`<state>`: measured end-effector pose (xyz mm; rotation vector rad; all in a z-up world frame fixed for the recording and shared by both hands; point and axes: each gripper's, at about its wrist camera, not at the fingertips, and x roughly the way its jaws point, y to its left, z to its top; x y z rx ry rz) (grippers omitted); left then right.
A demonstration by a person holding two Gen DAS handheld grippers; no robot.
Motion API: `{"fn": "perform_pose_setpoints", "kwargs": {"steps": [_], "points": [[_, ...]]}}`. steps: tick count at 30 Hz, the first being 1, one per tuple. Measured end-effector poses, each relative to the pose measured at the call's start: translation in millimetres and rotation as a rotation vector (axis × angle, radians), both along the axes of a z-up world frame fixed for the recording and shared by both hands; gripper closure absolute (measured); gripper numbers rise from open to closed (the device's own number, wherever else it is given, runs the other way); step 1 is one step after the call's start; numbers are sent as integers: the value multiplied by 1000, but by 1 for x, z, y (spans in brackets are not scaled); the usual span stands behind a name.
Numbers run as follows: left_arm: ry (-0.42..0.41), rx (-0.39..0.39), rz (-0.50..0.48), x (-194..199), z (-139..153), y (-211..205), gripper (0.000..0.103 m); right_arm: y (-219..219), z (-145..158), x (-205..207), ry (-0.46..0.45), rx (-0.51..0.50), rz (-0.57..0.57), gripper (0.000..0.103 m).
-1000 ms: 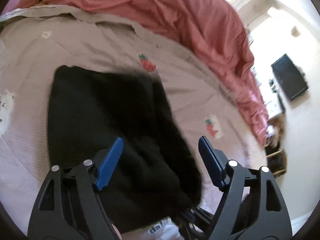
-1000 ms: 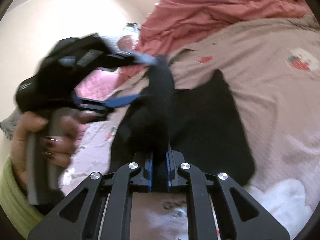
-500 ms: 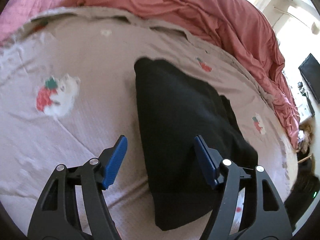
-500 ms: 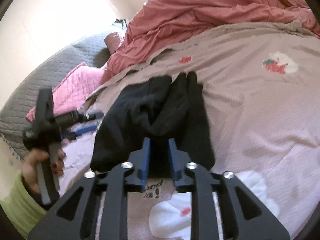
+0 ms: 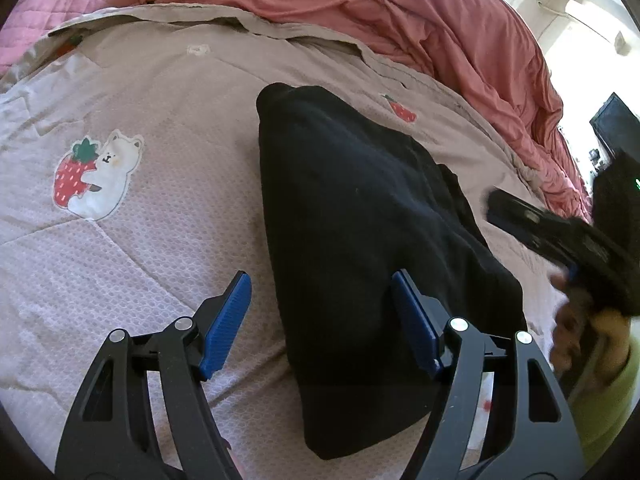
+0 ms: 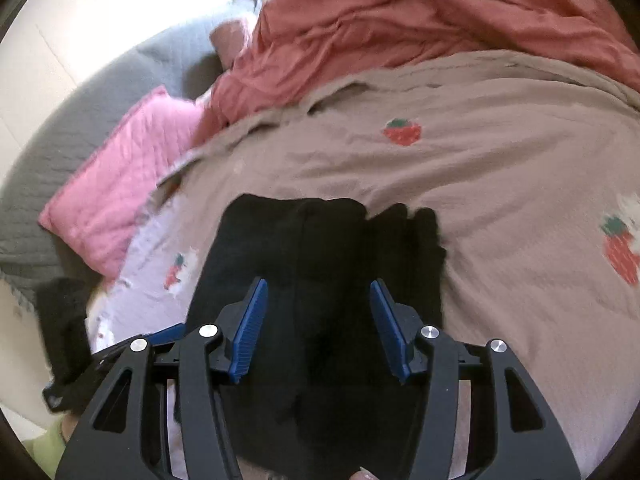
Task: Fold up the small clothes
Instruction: 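Lower the folded black sweatshirt onto the sheet with the right tool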
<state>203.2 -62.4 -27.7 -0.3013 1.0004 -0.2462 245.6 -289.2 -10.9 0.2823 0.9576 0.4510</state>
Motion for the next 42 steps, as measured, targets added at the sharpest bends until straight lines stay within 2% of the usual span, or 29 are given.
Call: {"fn": "perform_pose_setpoints", "kwargs": {"steps": [4, 6, 8, 14, 19, 22, 24, 26, 28, 29, 31, 34, 35, 36, 42], "points": [[-5, -1, -5, -1, 0, 0, 39, 8, -26, 24, 72, -36, -16, 53], [-13, 7, -12, -2, 0, -1, 39, 12, -27, 21, 46, 8, 32, 87], [-22, 16, -17, -4, 1, -1, 39, 12, -20, 13, -6, -18, 40, 95], [-28, -4, -71, -7, 10, -14, 38, -16, 1, -5, -100, -90, 5, 97], [-15, 9, -131, -12, 6, -36, 35, -25, -28, 2, -57, -136, -36, 96], [-4, 36, -140, -12, 0, -41, 33, -25, -27, -3, -73, -109, -46, 91], [6, 30, -137, -12, -4, -38, 32, -31, -18, -11, -99, -91, -65, 80], [9, 21, -131, -11, -6, -35, 31, -41, -9, -20, -113, -51, -85, 79], [9, 10, -129, -11, -7, -34, 30, -49, -4, -30, -114, -15, -92, 73], [9, 8, -129, -12, -7, -34, 30, -54, -2, -39, -115, 5, -96, 66], [6, 8, -128, -12, -8, -34, 30, -58, 0, -49, -104, 35, -90, 61], [10, -1, -127, -14, -9, -33, 30, -61, 0, -70, -82, 96, -63, 46], [11, -1, -126, -14, -9, -33, 30, -60, -1, -75, -75, 101, -63, 35], [10, -2, -126, -15, -9, -32, 30, -61, -1, -80, -66, 99, -70, 30], [7, -13, -111, -18, -8, -29, 30, -47, -15, -86, -17, 83, -34, 30]]}}
